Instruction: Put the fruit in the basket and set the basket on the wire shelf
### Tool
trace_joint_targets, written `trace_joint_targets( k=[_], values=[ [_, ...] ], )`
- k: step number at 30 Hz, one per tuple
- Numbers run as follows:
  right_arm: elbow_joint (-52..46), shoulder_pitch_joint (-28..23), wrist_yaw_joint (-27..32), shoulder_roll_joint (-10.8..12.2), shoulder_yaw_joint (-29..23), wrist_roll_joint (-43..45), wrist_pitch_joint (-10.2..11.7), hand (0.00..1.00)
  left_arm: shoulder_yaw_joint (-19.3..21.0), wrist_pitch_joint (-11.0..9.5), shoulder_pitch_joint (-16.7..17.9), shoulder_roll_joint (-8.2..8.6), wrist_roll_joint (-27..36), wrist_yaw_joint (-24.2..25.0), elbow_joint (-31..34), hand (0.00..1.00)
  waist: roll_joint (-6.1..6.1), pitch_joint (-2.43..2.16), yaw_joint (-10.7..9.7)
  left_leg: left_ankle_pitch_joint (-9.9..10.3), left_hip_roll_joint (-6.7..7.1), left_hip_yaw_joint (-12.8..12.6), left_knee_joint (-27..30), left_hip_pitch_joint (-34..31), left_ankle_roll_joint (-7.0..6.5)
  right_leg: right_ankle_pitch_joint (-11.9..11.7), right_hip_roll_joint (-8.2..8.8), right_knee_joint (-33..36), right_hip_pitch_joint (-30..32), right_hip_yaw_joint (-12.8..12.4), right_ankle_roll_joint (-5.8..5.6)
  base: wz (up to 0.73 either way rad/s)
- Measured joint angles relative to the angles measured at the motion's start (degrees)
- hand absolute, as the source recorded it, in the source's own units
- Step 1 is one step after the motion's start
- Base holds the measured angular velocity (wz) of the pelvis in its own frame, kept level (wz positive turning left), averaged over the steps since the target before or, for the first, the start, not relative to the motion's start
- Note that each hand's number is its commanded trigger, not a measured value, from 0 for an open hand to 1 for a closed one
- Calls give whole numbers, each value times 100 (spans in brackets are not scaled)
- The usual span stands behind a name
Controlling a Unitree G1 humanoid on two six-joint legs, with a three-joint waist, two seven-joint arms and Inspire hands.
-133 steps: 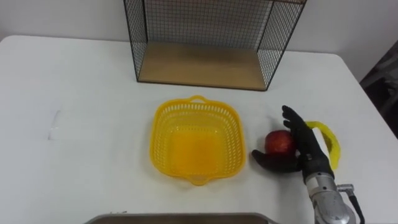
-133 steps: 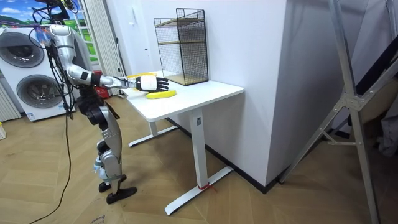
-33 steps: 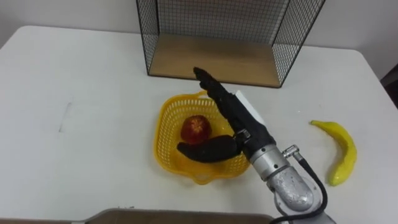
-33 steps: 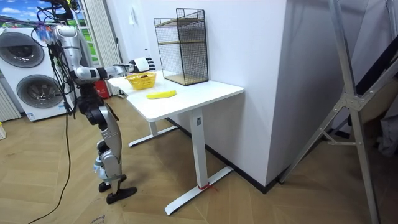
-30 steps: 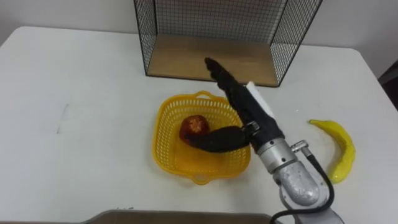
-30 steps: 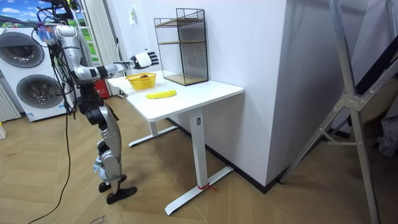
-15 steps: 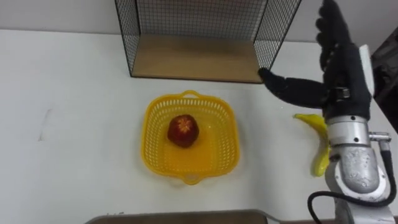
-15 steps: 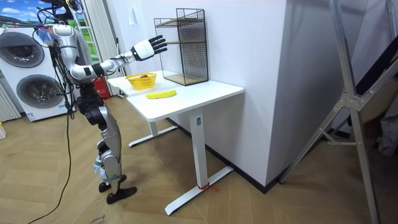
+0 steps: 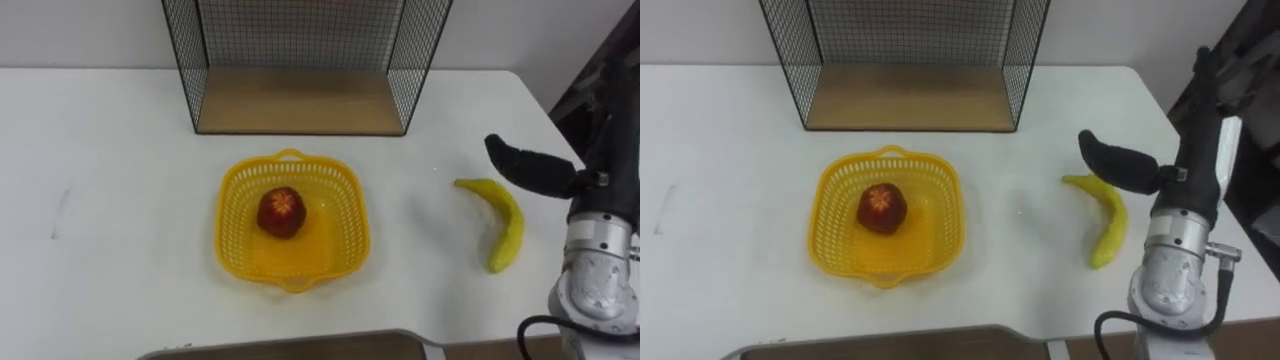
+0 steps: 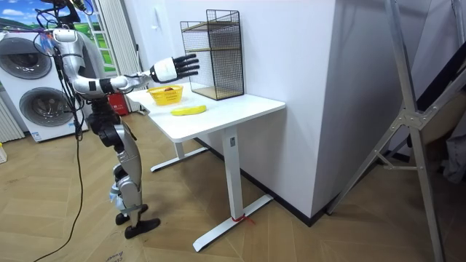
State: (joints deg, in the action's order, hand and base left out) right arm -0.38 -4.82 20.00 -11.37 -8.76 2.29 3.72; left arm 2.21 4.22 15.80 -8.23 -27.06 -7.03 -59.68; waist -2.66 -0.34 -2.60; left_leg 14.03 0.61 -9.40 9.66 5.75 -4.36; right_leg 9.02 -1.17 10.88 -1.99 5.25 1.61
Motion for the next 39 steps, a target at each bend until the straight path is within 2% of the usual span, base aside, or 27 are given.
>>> trace_joint_targets(
  k=[4, 7, 10, 11, 15, 16, 21, 24, 27, 28, 29, 30, 31, 32, 36, 39],
  values=[
    [257, 1, -21, -42, 3, -22, -232, 0, -2, 166, 28, 0, -1, 47, 116, 0, -81, 7, 5, 0, -1, 3, -1, 0, 0, 0, -3, -12, 0, 2, 0, 0],
    [591, 16, -96, -51, 4, -160, -245, 0, -1, 173, 28, -1, 0, 48, 148, 0, -143, -12, 40, -1, 0, 7, 5, 12, 0, 0, 0, -25, -4, -11, 0, 0],
    [931, 11, -279, -51, 11, -202, -283, 0, -1, 209, 35, -1, 0, 45, 188, 0, -160, -6, 70, -1, 1, 2, 5, 55, -1, 1, 3, -28, -46, -21, -2, 0],
    [975, 11, -349, -52, 20, -201, -350, 0, -2, 247, 45, -1, 0, 45, 250, 0, -134, 12, 92, -1, 1, -2, 5, 58, -1, 2, 4, -29, -49, -20, -3, 0],
    [1183, 12, -589, -96, 35, -196, -389, 0, 0, 316, 46, -12, 1, 48, 399, 0, -125, 16, 101, -1, -1, 1, 1, 61, -1, 2, 4, -37, -58, -5, -3, 0],
    [1314, 13, -684, -130, 35, -181, -399, 0, 2, 343, 54, -12, 1, 63, 434, 0, -104, 30, 102, -1, -2, 6, -6, 76, -1, 2, 2, -41, -77, -10, -3, 0],
    [1895, 26, -902, -138, 36, 310, -588, 0, 69, 445, 82, -6, -6, 164, 460, 0, -81, 23, 128, 1, -5, 20, -18, 77, 1, 2, -3, -29, -85, 20, -2, 0],
    [2198, 108, -945, -201, 14, 366, -548, 0, 198, 520, 141, -2, -6, 170, 511, 0, -87, 5, 124, 0, -4, 31, -1, 90, 1, 2, 4, -26, -100, 43, -2, 0],
    [2759, 334, -1070, -253, 3, 367, -431, 0, 218, 531, 151, -57, -3, 174, 518, 0, -149, -22, 109, 0, -2, 70, 38, 99, 0, 1, 13, -28, -126, 85, -2, 7],
    [2968, 394, -1136, -253, 3, 376, -379, 7, 228, 533, 154, -63, -2, 177, 512, 0, -191, -47, 109, 1, -2, 84, 37, 115, 1, 1, 14, -33, -146, 98, -2, 9],
    [3201, 463, -1218, -253, 1, 408, -323, 17, 252, 533, 154, -61, -4, 183, 509, 0, -219, -41, 87, 4, -2, 109, 30, 158, 0, -2, 15, -45, -238, 122, 0, 10],
    [3299, 498, -1269, -253, -24, 438, -302, 35, 252, 536, 157, -61, -4, 188, 499, 0, -227, -38, 78, 7, -1, 131, 16, 185, -2, -7, 15, -53, -282, 136, -4, 15],
    [3397, 545, -1352, -254, -102, 502, -298, 70, 252, 546, 161, -61, -4, 215, 495, 0, -230, -40, 79, 13, 3, 168, 16, 228, -7, -13, 19, -76, -335, 164, -9, 14],
    [3502, 594, -1394, -253, -160, 549, -299, 100, 252, 555, 171, -62, -4, 224, 488, 0, -228, -40, 87, 14, 9, 186, 20, 260, -9, -23, 25, -116, -407, 189, -13, 13],
    [3608, 635, -1425, -262, -362, 958, -298, 100, 298, 656, 197, -55, -8, 231, 480, 0, -226, -41, 78, 16, 10, 244, 66, 275, -12, -32, 34, -121, -451, 262, -13, 10],
    [3810, 698, -1485, -350, -447, 1180, -303, 100, 330, 756, 219, -48, -10, 231, 481, 0, -224, -41, 46, 18, 11, 334, 105, 269, -8, -33, 37, -124, -480, 333, -12, 13]
  ],
)
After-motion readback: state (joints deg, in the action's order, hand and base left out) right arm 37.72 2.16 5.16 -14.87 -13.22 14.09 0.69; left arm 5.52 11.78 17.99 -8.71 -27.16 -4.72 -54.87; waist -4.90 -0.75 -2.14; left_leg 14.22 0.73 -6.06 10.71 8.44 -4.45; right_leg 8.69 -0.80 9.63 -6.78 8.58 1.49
